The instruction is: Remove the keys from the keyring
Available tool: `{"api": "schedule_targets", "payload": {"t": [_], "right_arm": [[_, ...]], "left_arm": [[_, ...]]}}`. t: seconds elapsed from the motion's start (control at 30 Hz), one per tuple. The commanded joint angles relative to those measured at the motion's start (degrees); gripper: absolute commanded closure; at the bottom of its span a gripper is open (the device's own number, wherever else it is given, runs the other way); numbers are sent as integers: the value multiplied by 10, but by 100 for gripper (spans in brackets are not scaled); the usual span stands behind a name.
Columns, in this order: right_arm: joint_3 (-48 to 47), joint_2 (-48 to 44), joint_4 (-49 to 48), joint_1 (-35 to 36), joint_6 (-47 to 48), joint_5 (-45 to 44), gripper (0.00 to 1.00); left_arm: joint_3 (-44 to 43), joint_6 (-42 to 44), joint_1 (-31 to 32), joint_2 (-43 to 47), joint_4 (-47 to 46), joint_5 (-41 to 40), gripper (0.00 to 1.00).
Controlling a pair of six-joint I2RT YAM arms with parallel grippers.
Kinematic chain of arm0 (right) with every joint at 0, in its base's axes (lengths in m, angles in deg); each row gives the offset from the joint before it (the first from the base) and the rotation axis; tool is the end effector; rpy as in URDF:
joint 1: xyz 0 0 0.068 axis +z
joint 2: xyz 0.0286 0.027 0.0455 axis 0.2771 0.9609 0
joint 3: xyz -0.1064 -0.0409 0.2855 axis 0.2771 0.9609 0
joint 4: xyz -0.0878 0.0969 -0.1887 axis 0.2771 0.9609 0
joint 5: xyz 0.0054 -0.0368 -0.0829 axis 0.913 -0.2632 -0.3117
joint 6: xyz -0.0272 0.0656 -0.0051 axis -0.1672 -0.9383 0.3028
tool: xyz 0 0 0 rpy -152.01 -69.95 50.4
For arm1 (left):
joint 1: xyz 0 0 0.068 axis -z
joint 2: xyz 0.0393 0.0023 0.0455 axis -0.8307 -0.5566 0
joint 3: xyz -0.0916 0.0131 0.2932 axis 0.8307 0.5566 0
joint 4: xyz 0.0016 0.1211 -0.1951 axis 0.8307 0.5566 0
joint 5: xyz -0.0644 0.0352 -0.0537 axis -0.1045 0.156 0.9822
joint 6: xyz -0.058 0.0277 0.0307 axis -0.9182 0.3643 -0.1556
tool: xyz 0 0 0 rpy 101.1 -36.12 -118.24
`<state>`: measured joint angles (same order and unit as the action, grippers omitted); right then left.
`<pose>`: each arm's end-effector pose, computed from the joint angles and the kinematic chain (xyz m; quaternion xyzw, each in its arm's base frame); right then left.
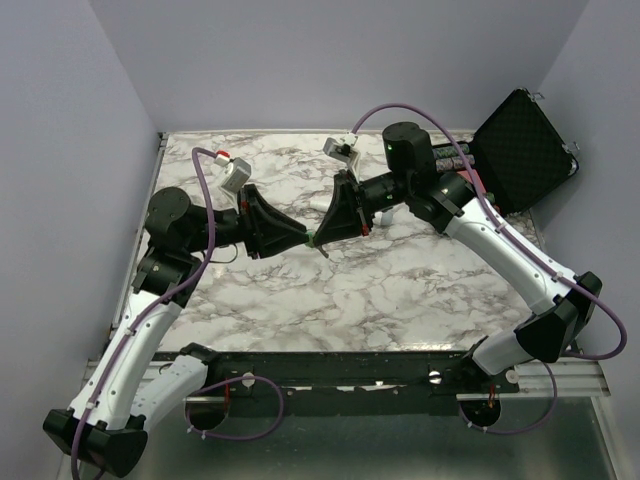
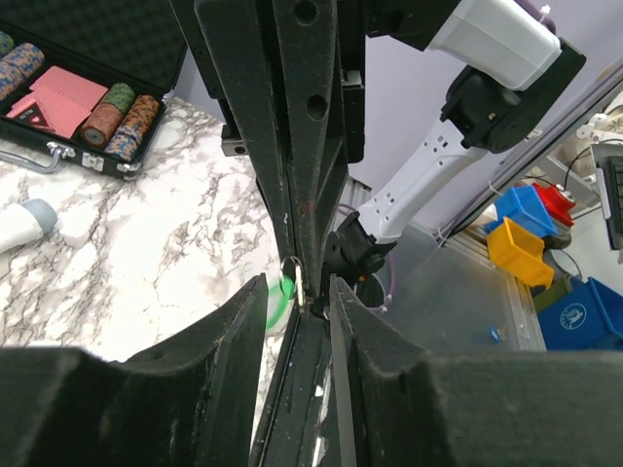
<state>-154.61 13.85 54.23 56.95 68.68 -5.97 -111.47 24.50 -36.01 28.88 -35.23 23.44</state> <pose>0.1897 0.2346 0.4520 -0.4679 0.5981 0.6107 0.2245 0.1053 -0.0913 0.4387 0.2802 0.6257 -0.5867 0.4310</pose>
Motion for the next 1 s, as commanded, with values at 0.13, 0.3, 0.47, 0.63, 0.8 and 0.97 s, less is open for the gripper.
{"api": "schedule_targets", "payload": {"t": [0.13,0.3,0.47,0.63,0.8,0.97], "right_arm": [[4,-5,-23,4,-8,12,99],[6,-3,-32,4,-15,13,99],[5,-3,-37,4,-19,13,99],[5,-2,-37,4,-21,9,99],[7,-3,-30,4,-19,8,99],[0,-3,0,3,-4,0,99]], "left_arm": [[-39,51,5,-15,68,-30,59],[-42,49,6,-9,68,-24,71],[-46,53,14,-10,74,-18,83],[-59,80,44,-19,108,-41,96],[-101,136,80,-35,187,-78,100],[-159,212,104,-56,287,-112,100]]}}
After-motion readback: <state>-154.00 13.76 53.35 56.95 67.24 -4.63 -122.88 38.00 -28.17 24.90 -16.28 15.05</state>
